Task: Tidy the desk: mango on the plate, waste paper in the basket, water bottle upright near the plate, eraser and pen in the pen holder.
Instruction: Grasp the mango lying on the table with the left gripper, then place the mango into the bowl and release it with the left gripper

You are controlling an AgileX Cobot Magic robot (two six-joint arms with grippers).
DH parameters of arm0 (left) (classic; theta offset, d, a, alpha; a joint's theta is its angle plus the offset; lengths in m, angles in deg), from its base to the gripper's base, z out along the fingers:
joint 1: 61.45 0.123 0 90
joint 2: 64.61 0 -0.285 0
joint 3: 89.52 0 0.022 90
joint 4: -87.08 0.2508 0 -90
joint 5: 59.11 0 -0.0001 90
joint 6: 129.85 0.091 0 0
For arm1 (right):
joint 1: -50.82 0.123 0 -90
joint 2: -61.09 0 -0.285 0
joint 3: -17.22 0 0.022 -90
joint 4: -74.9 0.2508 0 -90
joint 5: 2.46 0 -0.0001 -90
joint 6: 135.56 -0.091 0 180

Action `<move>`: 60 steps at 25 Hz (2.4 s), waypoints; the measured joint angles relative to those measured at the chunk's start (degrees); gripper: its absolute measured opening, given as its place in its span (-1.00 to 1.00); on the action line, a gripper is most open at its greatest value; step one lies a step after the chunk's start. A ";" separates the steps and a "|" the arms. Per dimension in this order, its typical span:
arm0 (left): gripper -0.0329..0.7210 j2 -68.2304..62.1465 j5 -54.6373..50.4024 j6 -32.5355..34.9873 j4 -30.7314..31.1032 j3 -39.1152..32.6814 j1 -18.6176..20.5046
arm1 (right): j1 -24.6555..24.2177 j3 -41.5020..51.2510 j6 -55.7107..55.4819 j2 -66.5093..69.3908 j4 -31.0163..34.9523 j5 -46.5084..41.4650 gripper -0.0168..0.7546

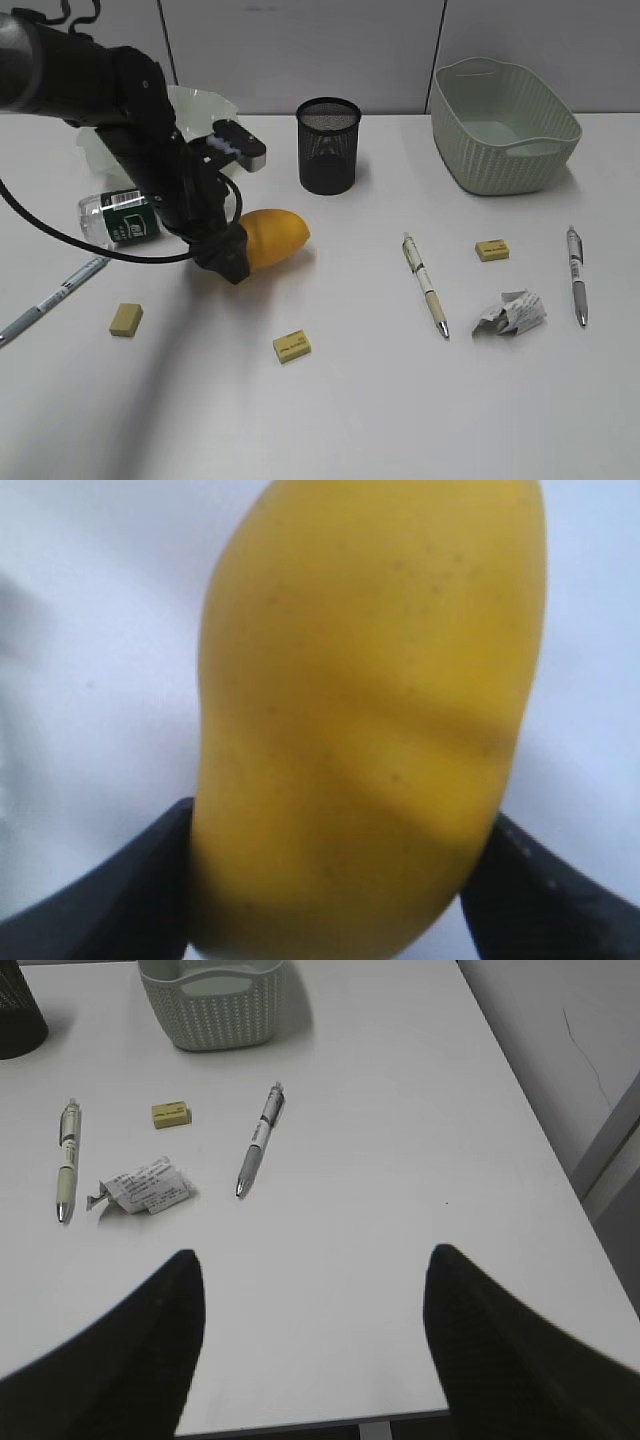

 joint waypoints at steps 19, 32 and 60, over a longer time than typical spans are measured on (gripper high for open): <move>0.58 11.77 6.32 -2.66 -1.06 3.94 11.37 | 0.00 0.00 0.00 0.00 0.00 0.00 0.44; 0.58 2.92 21.53 -3.96 -10.93 6.10 19.62 | 0.00 0.00 0.00 0.00 0.00 0.00 0.44; 0.81 -3.63 30.83 -4.13 -19.36 7.08 18.31 | 0.00 0.00 0.00 0.00 0.00 0.00 0.44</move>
